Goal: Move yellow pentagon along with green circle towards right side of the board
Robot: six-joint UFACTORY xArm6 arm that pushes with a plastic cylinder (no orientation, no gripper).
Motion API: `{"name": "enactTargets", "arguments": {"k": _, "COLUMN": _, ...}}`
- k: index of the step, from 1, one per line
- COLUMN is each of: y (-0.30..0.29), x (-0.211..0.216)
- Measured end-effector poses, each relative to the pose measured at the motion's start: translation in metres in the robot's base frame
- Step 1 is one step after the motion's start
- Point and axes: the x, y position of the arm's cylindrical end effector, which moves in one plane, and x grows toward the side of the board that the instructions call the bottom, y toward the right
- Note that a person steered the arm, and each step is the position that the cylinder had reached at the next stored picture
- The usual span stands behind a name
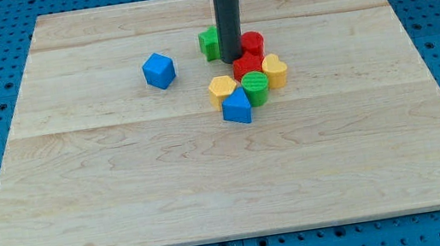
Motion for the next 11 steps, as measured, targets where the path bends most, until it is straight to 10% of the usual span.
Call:
{"name": "enactTargets", "arguments": {"k": 4, "y": -0.021, "x": -0.007}}
{"name": "enactTargets", "arguments": {"k": 6, "y": -0.051, "x": 0.058}}
{"name": "enactTargets", "arguments": {"k": 11, "y": 0.042, "x": 0.094}}
